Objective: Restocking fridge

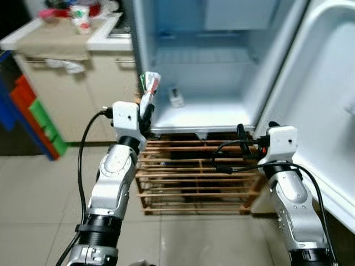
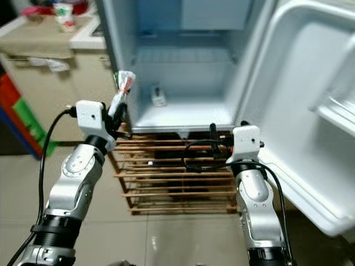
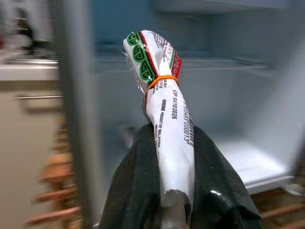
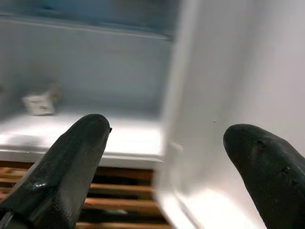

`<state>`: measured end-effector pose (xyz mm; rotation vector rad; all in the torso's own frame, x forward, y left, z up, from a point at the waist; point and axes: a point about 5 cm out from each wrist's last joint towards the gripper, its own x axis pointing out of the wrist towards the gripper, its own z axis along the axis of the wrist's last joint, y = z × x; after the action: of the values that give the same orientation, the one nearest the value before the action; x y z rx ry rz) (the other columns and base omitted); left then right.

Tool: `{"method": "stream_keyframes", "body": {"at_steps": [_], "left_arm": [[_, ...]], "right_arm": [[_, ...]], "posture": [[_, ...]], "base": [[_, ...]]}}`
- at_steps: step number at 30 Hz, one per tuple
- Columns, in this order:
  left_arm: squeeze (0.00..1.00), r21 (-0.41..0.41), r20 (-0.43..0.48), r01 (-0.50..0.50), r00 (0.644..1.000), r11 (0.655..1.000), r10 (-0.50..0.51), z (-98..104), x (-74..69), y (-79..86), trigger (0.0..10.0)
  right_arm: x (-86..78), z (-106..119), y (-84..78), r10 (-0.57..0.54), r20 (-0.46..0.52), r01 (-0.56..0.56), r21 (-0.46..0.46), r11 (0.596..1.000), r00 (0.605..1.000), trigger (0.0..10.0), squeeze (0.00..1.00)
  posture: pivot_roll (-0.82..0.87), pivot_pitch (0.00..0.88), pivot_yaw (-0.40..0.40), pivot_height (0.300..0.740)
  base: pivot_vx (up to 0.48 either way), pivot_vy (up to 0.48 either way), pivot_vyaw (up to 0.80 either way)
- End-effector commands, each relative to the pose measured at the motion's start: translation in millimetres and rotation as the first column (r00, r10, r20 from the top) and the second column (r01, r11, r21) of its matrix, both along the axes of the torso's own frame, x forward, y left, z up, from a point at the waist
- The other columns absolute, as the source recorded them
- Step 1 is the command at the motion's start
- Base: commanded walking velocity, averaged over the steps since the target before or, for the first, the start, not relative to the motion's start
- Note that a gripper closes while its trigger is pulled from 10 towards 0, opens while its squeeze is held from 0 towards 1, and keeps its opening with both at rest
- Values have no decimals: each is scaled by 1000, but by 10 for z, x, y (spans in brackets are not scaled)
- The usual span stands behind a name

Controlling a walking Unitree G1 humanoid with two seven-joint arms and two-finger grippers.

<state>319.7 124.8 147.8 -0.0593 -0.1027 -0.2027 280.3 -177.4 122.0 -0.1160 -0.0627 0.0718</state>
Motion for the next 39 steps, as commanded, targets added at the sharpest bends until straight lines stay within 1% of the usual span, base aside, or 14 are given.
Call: {"method": "stream_keyframes", "body": {"at_steps": [1,9,13,18,20,22,23,24,25,26,29,30,31,39], "left_arm": [[0,-1,13,14,1000,1000,-14,51,27,-32,10000],[0,-15,28,-16,999,1000,17,113,88,-44,10000],[0,-2,37,-20,999,1000,20,129,97,-66,10000],[0,-8,37,-12,999,1000,13,147,119,-104,10000],[0,2,29,-17,999,1000,17,167,184,-133,10000],[0,-2,26,-19,999,1000,19,180,215,-140,10000],[0,-9,24,-27,999,1000,27,214,281,-155,10000],[0,-18,23,-31,999,999,31,234,314,-167,10000],[0,-18,23,-31,999,999,31,234,314,-167,10000],[0,-18,21,-38,999,999,38,268,371,-191,10000],[0,-35,13,-41,999,999,41,287,409,-213,10000],[0,-63,19,-26,999,998,28,334,444,-257,10000],[0,-72,27,-18,999,997,20,360,454,-275,10000],[0,-76,74,-9,997,997,15,500,516,-348,10000]], "right_arm": [[-8,25,-4,-3,13,3,-2,1000,1000,10000,149],[2,38,-8,2,18,-2,-7,1000,1000,10000,149],[-3,47,5,10,23,-10,-4,1000,1000,10000,153],[-42,144,109,89,58,-89,5,996,994,10000,149],[-83,115,119,114,43,-114,10,993,993,10000,153],[-102,96,123,123,35,-124,8,992,992,10000,157],[-147,56,138,145,20,-144,-3,989,989,10000,153],[-170,39,147,156,13,-156,-7,988,988,10000,153],[-170,39,147,156,13,-156,-7,988,988,10000,153],[-207,21,171,175,3,-175,-5,985,985,10000,157],[-228,24,184,184,2,-183,-6,983,983,10000,157],[-237,46,175,175,14,-175,-5,984,984,10000,153],[-238,53,170,172,17,-172,-5,985,985,10000,153],[-252,97,152,190,27,-190,-5,982,981,10000,157]], "posture": [[-129,0,37,740],[-133,0,36,740],[-136,0,36,740],[-138,0,37,740],[-140,0,34,740],[-142,0,33,740],[-148,0,35,740],[-148,0,35,740],[-148,0,35,740],[-162,0,42,740],[-162,0,42,740],[-176,0,48,740],[-176,0,48,740],[-185,0,50,740]], "base": [[0,0,-494],[0,0,-62],[0,0,0],[0,0,0],[0,0,0],[0,0,0],[0,0,0],[0,0,0],[0,0,0],[0,0,0],[0,0,0],[0,0,0],[0,0,0],[448,0,0]]}}
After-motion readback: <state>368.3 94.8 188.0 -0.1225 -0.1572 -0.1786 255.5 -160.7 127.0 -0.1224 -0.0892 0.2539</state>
